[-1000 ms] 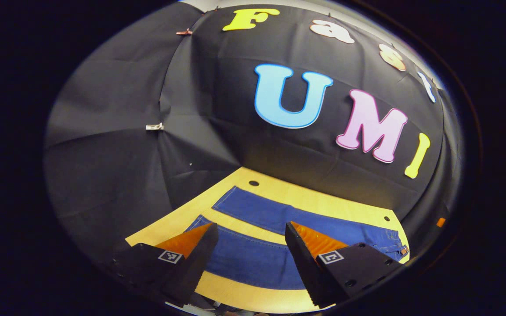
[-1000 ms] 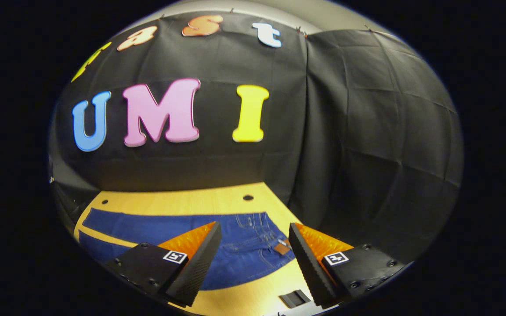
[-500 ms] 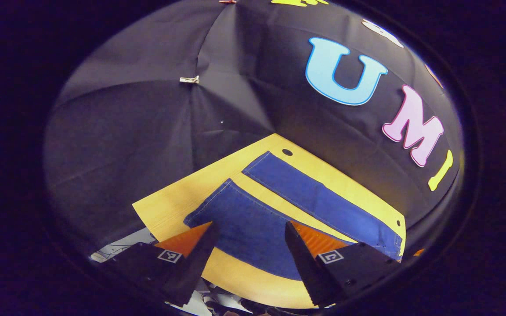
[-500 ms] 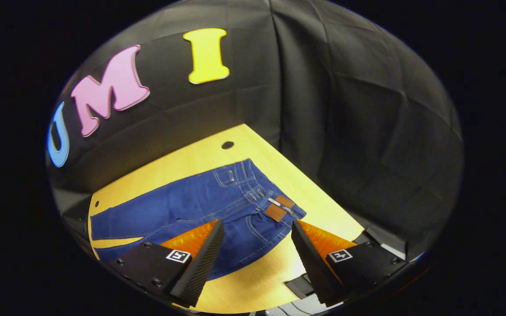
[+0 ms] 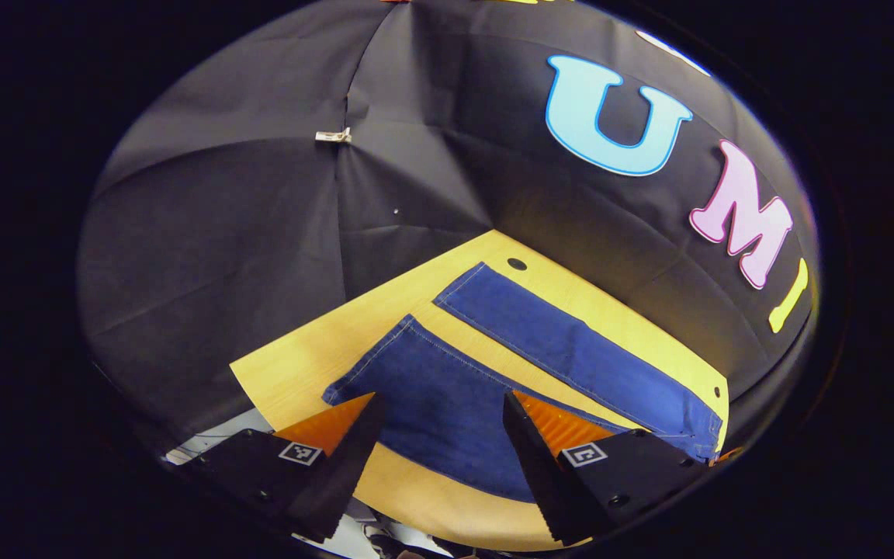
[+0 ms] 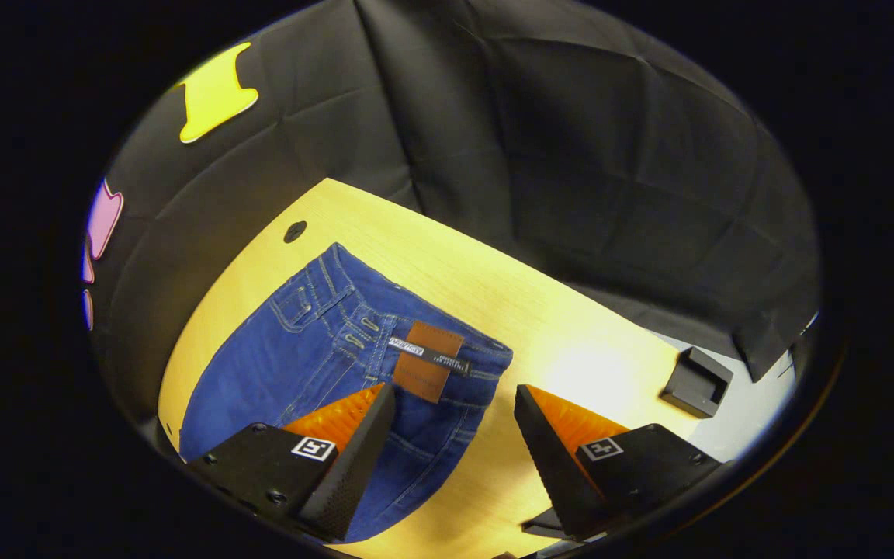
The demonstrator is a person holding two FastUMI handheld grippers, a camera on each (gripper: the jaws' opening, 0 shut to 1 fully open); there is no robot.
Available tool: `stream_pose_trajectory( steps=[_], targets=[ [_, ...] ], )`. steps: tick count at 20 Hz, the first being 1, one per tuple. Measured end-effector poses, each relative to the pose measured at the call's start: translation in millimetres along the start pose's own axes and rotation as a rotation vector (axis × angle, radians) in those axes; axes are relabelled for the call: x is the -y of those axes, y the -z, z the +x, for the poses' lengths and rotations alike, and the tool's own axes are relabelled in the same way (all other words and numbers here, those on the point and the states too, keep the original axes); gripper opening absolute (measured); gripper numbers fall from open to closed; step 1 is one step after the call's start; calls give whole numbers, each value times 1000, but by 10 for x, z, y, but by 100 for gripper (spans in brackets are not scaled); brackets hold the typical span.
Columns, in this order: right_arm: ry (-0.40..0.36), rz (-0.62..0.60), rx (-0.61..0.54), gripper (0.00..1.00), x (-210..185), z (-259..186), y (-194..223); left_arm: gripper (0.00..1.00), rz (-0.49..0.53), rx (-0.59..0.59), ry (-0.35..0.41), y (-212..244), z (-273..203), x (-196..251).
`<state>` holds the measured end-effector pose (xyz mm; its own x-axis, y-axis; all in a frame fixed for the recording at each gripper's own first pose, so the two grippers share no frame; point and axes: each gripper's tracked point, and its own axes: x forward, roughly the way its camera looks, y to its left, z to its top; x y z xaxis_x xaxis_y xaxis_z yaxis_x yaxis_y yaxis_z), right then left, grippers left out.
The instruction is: Grasp the waist and the cuffs of the jeans and fold them to make the two legs overlap; first hold the waist and fold one-third of the jeans toward the cuffs, then hold the cuffs and fold the remaining one-third in the same direction to finish folding.
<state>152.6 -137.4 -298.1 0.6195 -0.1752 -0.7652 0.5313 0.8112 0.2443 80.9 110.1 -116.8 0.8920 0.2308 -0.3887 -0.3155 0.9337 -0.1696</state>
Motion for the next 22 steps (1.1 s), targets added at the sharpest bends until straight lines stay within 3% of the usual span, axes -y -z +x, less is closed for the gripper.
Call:
stream_pose_trajectory(
  steps=[8, 9, 10, 11, 13, 15, 20, 21, 22],
  targets=[
    [14, 35, -54, 98, -100, 289, 67, 96, -128, -66, -95, 257, 122, -347],
    [20, 1, -73, 86, -112, 315, 148, 96, -140, -77, -108, 298, 146, -416],
    [41, -38, -36, 96, -84, 286, 96, 96, -153, -86, -126, 318, 193, -510],
    [54, -50, -35, 96, -90, 343, 130, 96, -171, -90, -140, 309, 231, -601],
    [69, -37, -25, 87, -79, 336, 118, 96, -232, -99, -169, 319, 329, -782],
    [83, -17, -26, 91, -53, 361, 94, 96, -312, -103, -207, 307, 433, -974],
    [106, -35, -46, 77, -4, 348, 112, 96, -439, -156, -231, 412, 716, -1108],
    [104, -27, -51, 65, -9, 346, 109, 96, -455, -149, -243, 385, 785, -1141],
    [91, -24, -59, 68, -28, 337, 107, 96, -468, -144, -243, 351, 856, -1159]
  ],
)
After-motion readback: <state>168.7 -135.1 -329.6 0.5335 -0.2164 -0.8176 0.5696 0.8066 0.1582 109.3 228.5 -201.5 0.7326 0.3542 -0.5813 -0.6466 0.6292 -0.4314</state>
